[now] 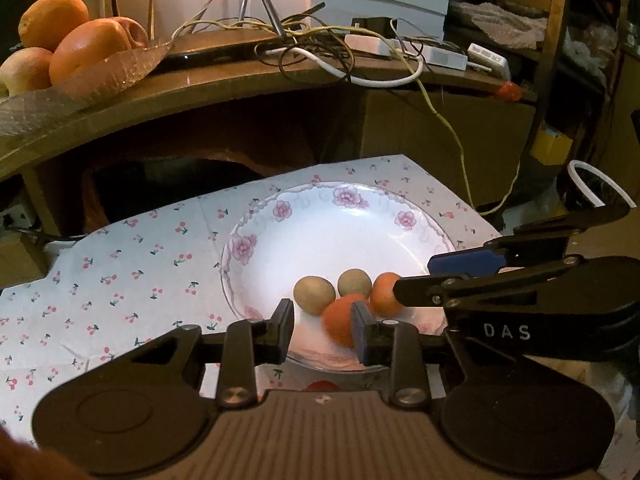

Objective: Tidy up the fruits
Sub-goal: 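Lower both oranges into the white plate and open both grippers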

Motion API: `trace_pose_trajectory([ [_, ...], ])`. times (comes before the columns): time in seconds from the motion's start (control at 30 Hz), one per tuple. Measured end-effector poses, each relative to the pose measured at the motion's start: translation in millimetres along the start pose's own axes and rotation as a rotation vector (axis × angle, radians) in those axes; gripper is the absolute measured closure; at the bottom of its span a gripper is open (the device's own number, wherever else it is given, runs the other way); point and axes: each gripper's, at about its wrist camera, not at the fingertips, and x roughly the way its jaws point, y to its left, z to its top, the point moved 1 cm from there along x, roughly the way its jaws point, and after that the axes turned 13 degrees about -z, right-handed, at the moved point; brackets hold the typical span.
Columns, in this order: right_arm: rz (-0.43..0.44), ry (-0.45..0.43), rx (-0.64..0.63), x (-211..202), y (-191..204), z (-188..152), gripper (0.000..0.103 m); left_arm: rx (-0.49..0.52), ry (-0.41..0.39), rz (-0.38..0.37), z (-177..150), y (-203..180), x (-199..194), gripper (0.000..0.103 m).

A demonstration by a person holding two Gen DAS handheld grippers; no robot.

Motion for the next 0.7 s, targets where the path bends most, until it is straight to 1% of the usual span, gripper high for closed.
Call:
trace_pose_trajectory([
  [0.17, -0.023, -0.014, 0.017, -7.0, -7.1, -0.8, 0.069, -0.004, -0.008, 0.001, -0.6, 0.6, -6.3, 0.066],
  [0.33, -0.021, -0.028, 0.032, -19.1, -9.2, -2.5, 0.069, -0.005, -0.014, -0.001, -2.5, 1.8, -20.3, 0.066],
  [0.5, 0.016, -0.043, 0.021, -36.5, -0.4, -8.0, 0.069, -0.002, -0.024, 0.006, -9.3, 5.8, -42.8, 0.065],
  [0.7, 0.100, -0.021, -0.005, -48.1, 19.9, -19.2, 0.069, -0.004, -0.006, 0.012, -25.7, 11.6, -64.7, 0.065],
])
